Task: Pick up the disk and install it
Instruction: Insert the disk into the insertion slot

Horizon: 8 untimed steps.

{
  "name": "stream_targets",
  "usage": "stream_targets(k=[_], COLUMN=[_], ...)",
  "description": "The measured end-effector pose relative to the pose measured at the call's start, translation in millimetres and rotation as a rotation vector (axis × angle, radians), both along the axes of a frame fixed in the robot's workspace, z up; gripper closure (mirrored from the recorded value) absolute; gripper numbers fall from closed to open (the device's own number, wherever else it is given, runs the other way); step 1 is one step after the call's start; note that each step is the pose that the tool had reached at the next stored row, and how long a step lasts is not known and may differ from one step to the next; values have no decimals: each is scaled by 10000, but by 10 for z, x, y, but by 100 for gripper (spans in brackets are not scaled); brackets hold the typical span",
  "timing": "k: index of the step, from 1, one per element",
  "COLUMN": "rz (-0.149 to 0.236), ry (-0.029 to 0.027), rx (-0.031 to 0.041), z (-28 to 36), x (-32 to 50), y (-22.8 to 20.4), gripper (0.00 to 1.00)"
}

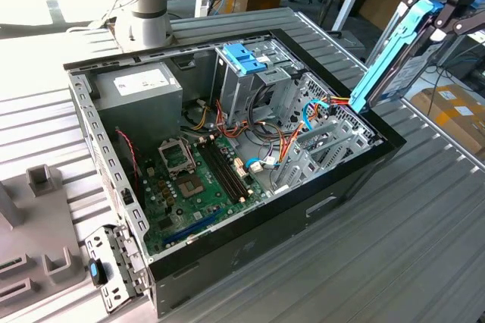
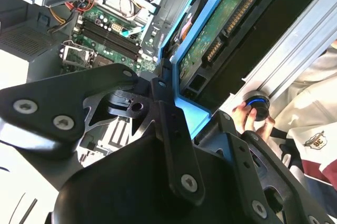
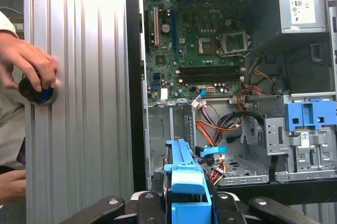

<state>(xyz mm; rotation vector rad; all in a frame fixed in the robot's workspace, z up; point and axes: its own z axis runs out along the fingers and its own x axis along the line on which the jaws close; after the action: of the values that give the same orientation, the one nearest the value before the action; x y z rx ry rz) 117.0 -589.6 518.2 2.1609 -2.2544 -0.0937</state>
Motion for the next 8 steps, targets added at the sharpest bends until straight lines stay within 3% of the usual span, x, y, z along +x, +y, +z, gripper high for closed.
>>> stream_targets(k=[8], rz=[0], ry=[0], rx=[0], z=[-1], x=[-47], y=[0], gripper=[63])
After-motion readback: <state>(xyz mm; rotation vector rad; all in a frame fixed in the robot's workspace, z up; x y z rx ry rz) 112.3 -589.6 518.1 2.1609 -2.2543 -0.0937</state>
